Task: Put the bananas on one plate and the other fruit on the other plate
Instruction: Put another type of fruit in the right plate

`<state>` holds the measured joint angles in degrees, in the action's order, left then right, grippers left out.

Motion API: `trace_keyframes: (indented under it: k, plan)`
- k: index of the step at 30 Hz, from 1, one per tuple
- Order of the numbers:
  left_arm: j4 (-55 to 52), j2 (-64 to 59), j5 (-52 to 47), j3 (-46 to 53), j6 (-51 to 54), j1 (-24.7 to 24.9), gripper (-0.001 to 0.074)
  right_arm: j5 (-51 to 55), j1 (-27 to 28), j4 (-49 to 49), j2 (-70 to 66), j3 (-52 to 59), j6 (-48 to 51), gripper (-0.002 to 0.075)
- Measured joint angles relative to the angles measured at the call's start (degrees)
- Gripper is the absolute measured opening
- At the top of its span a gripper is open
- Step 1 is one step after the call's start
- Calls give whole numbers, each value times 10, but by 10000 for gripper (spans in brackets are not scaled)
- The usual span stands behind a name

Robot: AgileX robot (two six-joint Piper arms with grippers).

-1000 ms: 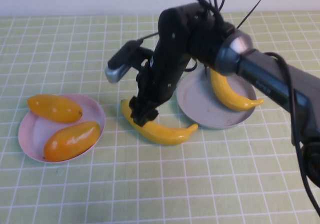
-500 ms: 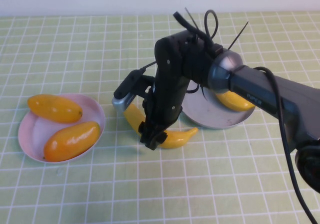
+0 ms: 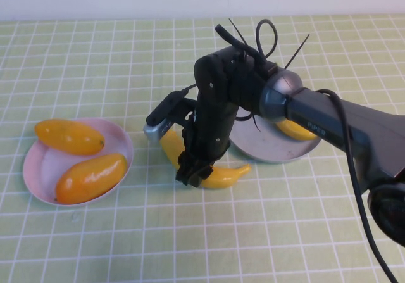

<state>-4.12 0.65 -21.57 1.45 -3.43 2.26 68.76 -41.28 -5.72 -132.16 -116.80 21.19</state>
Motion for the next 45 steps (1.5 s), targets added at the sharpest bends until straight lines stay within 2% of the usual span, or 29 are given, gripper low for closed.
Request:
trace_keyframes:
  k: [5, 9, 14, 22, 33, 40, 45]
  plan:
    - [0, 0, 0, 0, 0, 0, 4, -5, 0, 9, 11, 0, -83, 308]
    - [0, 0, 0, 0, 0, 0, 4, -4, 1, 57, 50, 0, -181, 308]
    - [0, 0, 0, 0, 0, 0, 4, -4, 26, 92, 88, 0, -253, 308]
    - [0, 0, 0, 0, 0, 0, 4, 4, 92, 92, 72, 0, -271, 308]
    - [0, 0, 0, 0, 0, 0, 4, 14, 106, 66, 34, 0, -285, 308]
    - [0, 0, 0, 0, 0, 0, 4, 14, 109, 66, 27, 0, -285, 438]
    - [0, 0, 0, 0, 0, 0, 4, 16, 109, 66, 50, 0, -285, 458]
